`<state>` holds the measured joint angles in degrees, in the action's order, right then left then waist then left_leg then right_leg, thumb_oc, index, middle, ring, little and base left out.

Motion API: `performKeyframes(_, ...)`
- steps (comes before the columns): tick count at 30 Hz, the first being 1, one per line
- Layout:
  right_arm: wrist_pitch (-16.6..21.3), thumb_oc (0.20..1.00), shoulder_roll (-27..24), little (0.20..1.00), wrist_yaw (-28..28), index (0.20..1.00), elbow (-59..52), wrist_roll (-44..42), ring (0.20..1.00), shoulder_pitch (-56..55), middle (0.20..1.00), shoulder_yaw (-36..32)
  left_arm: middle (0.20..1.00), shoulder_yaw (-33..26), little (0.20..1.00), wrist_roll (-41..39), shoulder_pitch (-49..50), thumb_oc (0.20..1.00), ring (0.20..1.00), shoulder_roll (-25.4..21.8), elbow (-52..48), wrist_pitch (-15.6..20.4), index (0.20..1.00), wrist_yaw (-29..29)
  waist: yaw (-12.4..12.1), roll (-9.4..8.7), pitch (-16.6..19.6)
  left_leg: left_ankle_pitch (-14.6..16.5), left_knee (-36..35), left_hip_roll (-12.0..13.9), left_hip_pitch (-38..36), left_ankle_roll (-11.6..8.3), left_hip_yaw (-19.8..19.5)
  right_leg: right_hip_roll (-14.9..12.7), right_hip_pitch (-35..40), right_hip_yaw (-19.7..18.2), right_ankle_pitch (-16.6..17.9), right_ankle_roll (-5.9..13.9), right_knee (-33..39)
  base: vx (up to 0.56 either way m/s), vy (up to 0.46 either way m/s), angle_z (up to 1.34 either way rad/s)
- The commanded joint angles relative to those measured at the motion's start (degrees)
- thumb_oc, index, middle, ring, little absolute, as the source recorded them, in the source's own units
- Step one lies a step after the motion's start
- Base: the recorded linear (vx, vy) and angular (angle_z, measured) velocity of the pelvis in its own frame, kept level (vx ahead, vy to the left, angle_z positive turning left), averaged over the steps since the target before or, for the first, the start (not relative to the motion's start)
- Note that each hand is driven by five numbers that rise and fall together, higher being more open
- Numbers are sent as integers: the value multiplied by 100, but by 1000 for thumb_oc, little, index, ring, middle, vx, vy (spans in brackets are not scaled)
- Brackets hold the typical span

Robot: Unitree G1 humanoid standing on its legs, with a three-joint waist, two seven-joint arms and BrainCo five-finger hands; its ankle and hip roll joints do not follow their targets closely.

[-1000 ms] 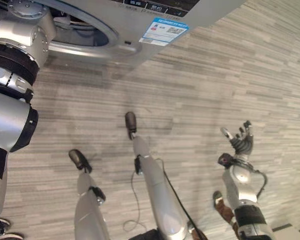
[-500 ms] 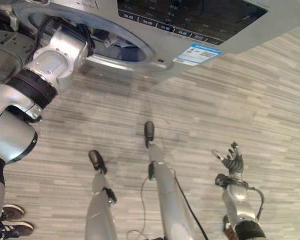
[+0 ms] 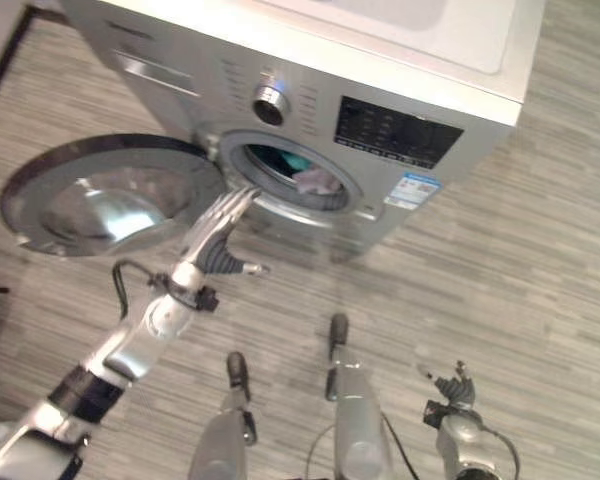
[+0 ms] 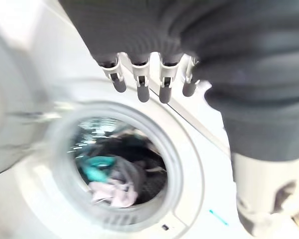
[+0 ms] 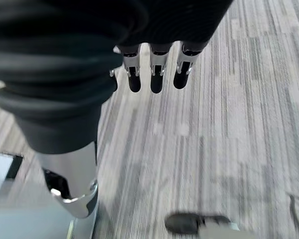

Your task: Grab the laundry basket,head to the washer,open it,put in the laundry and shut it.

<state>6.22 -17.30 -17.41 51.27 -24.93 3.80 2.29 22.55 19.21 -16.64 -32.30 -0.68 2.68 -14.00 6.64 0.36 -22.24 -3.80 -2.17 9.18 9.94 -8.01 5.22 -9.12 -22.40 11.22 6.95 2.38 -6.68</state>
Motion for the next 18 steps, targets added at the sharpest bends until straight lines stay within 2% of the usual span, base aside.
performKeyframes(1, -135, 1000, 69, 1000, 109, 1000, 188, 142, 1000, -235, 1000, -266, 1000, -621, 1000, -512, 123, 1000, 1000, 16, -195, 343, 1000, -38, -18, 69, 261, 1255, 701, 396, -569, 184, -21, -590, 618, -133, -318, 775, 193, 90, 292, 1)
performKeyframes(3, -215, 1000, 223, 1000, 185, 1000, 907, 135, 1000, -246, 1000, -466, 1000, -1435, 1000, -584, 1240, 1000, 1000, -77, -193, 388, 1000, -172, -274, 139, 768, 1261, 365, 179, -1065, 327, -170, -725, 1132, -22, -218, 890, 420, 101, 266, 7)
performKeyframes(5, -285, 1000, 283, 1000, 237, 1000, 1443, 142, 1000, -161, 1000, -612, 1000, -2022, 1000, -532, 1758, 1000, 1000, -157, -111, 345, 1000, -303, -435, 132, 1082, 1249, 167, 102, -1315, 369, -244, -790, 1449, 103, -212, 948, 538, 104, 132, 11)
performKeyframes(10, -403, 1000, 185, 1000, 314, 1000, 1858, 382, 1000, -39, 1000, -675, 1000, -2836, 1000, -634, 1956, 1000, 1000, -249, 267, 182, 1000, -507, -567, 94, 1410, 1211, 37, 51, -1555, 374, -343, -907, 1853, 318, -223, 1014, 610, 58, 75, 19)
performKeyframes(11, -402, 1000, 187, 1000, 315, 1000, 1861, 384, 1000, -35, 1000, -672, 1000, -2839, 1000, -632, 1957, 1000, 1000, -250, 267, 180, 1000, -509, -560, 91, 1401, 1216, 43, 49, -1561, 375, -347, -909, 1869, 324, -222, 1016, 617, 87, 112, 19)
performKeyframes(14, -454, 1000, 107, 1000, 433, 1000, 1578, 516, 1000, -84, 1000, -611, 1000, -2911, 1000, -550, 1423, 1000, 1000, -683, 1409, -117, 1000, -548, -494, -28, 1606, 1373, 155, -54, -1703, 424, -265, -948, 2075, 289, -111, 1088, 785, 108, 142, 9)
performKeyframes(18, -449, 1000, 163, 1000, 555, 1000, 1140, 577, 1000, -338, 1000, -420, 1000, -2350, 1000, -499, 333, 1000, 1000, -1421, 2990, -356, 1000, -458, -343, -188, 1678, 1413, 194, -95, -1761, 454, -129, -940, 2096, 169, 7, 1151, 866, 56, 71, -13)
